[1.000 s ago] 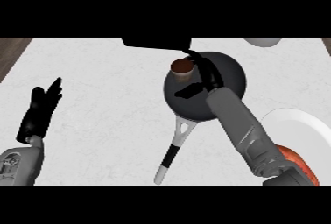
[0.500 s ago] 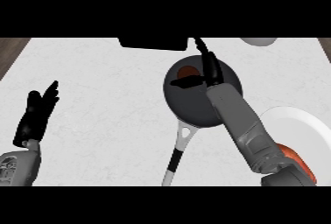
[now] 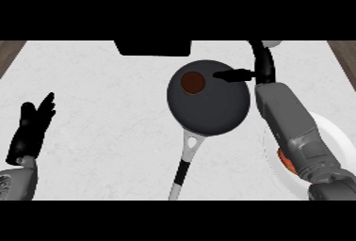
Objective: Pick the cupcake from the plate and place it in the pan
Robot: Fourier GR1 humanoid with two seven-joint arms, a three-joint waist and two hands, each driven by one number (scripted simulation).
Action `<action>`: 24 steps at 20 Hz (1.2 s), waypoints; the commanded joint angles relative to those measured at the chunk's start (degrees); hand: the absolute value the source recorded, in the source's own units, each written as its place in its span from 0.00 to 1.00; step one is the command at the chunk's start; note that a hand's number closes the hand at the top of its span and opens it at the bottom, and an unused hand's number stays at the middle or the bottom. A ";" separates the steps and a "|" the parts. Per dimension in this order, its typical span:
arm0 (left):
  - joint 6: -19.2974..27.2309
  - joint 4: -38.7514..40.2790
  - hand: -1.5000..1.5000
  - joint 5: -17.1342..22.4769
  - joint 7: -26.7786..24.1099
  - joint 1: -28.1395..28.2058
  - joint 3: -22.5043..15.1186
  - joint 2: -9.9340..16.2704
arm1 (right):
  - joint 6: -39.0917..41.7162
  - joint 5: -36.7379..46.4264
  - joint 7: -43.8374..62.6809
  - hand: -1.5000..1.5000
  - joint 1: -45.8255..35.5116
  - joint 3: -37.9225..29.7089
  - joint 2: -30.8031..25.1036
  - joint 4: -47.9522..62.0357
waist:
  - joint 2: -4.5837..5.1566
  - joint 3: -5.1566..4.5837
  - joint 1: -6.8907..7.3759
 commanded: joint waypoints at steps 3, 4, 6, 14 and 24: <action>1.56 -2.33 0.50 -1.21 2.08 0.19 0.04 0.00 | 11.28 -3.55 -1.02 0.00 4.64 -2.69 -11.50 -3.05 | -0.40 0.01 -1.25; -0.12 0.28 0.50 0.22 -0.23 1.49 1.42 0.84 | 13.86 -4.33 -3.15 0.00 8.09 -3.16 -13.17 -3.94 | -0.53 -0.03 -1.91; -2.80 -1.95 0.50 2.03 1.39 2.09 2.42 2.52 | 15.47 -4.30 -2.81 0.00 10.61 -2.13 -13.73 -6.53 | -0.67 -0.04 -1.64; -0.01 0.06 0.50 -0.22 -1.16 1.58 1.56 0.04 | 32.23 -7.13 -0.80 0.00 15.54 -2.89 -26.46 -9.97 | -0.51 -0.06 -1.57; -1.82 -0.56 0.50 0.06 -3.44 4.10 1.23 -0.69 | 41.95 -7.23 -9.94 0.00 20.45 -4.32 -37.32 -4.64 | -0.19 0.03 -0.51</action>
